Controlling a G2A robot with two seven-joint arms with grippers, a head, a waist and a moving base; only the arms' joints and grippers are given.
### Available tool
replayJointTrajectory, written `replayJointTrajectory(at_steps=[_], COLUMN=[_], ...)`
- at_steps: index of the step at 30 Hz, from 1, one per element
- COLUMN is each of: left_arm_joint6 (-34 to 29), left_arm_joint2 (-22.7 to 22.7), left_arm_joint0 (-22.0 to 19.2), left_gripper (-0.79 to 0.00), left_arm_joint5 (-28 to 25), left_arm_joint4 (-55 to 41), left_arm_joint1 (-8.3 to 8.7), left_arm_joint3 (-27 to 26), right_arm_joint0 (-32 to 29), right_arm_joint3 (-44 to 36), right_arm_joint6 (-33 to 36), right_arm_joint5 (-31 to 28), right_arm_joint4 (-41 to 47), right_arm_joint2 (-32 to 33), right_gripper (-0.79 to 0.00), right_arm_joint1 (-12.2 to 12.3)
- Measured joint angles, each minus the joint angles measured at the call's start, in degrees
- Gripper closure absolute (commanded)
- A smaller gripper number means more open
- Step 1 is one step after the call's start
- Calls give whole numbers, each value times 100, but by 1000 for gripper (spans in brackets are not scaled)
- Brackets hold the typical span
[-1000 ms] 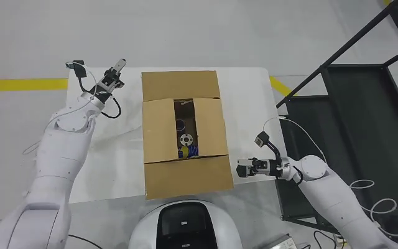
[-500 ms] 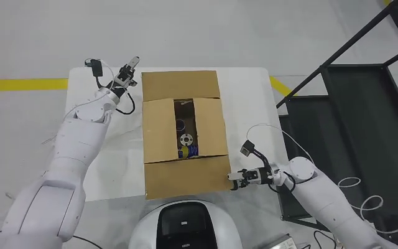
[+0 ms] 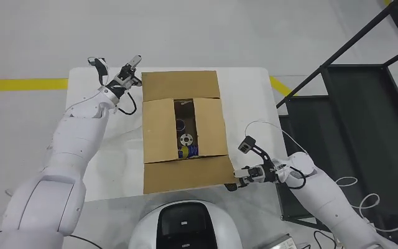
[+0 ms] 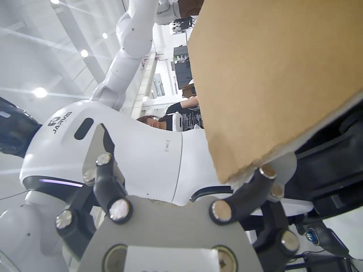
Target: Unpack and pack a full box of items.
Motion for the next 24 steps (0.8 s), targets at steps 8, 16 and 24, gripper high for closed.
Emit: replayJointTrajectory(at_steps=[8, 16, 24], left_arm_joint6=[-209, -530, -416], left_arm_joint2=[-221, -152, -116], left_arm_joint0=[40, 112, 130], left_gripper=[-785, -785, -785], left_arm_joint5=[-115, 143, 222], left_arm_joint4=[-47, -155, -150], left_arm_joint1=[139, 43, -31], left_arm_joint3=[63, -120, -70], right_arm_joint0=[67, 156, 359], right_arm_joint3=[-267, -409, -316], right_arm_joint6=[7, -138, -125], right_arm_joint5=[7, -138, -125], right_arm_joint4=[333, 515, 490], right_arm_joint2=[135, 230, 165], right_gripper=[-785, -785, -785], right_arm_joint1=[-39, -106, -187])
